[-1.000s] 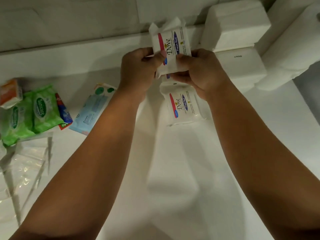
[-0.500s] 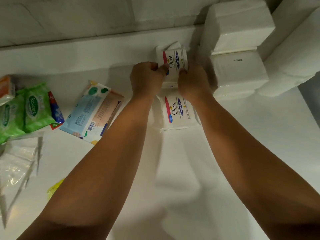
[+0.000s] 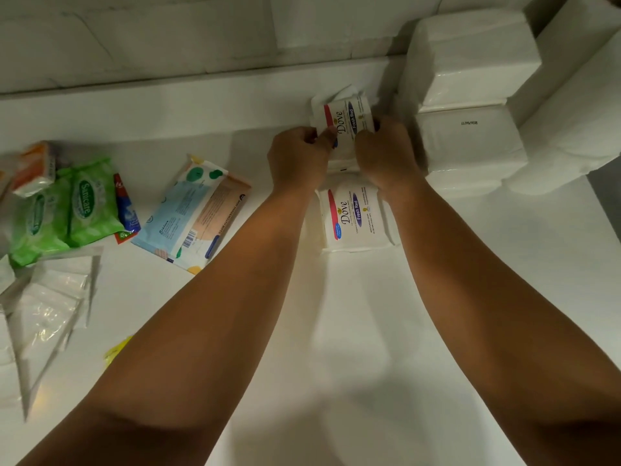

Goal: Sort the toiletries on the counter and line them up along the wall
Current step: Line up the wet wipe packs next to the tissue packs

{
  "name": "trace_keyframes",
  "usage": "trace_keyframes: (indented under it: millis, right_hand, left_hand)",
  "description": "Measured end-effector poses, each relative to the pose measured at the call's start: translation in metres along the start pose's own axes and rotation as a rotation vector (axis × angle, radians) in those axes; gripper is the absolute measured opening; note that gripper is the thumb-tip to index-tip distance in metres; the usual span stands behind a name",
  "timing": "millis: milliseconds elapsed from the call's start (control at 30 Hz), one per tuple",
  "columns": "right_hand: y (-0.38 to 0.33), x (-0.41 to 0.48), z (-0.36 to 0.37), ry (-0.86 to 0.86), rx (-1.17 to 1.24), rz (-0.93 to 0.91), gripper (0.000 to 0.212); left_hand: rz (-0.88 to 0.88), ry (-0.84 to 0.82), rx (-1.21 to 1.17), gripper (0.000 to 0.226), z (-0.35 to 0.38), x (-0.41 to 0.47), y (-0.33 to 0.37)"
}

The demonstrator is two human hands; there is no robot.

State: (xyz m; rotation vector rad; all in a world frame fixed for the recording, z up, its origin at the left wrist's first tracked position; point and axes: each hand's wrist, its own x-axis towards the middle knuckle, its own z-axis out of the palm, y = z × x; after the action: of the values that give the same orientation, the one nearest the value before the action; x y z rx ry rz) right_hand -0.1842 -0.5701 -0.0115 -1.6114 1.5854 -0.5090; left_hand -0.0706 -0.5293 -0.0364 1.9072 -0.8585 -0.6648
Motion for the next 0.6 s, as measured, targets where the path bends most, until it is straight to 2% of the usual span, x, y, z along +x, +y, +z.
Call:
trace_keyframes:
  millis: [167, 233, 333, 400, 600]
  right_hand:
    - [-0.012, -0.022, 0.003, 0.188, -0.25, -0.112, 0.03]
    - [-0.017, -0.03, 0.005, 0.219, -0.27, -0.212, 0.038]
    - [-0.023, -0.044, 0.011, 0.221, -0.152, -0.381, 0.046]
    - [-0.03, -0.061, 0.018, 0.229, -0.138, -0.468, 0.044]
    - [-0.059, -0.121, 0.067, 0.146, -0.046, -0.575, 0.037]
  left_hand:
    - [-0.015, -0.007, 0.035, 0.055, -0.011, -0.001, 0.002]
    - [0.007, 0.018, 0.063, 0.051, -0.022, -0.007, 0.004]
    - [0.086, 0.041, 0.08, 0.042, -0.043, -0.02, 0.006]
    - [0.12, 0.06, 0.059, 0.038, -0.067, -0.031, 0.004]
    - [0.225, 0.171, 0.013, 0.028, -0.155, -0.069, -0.019]
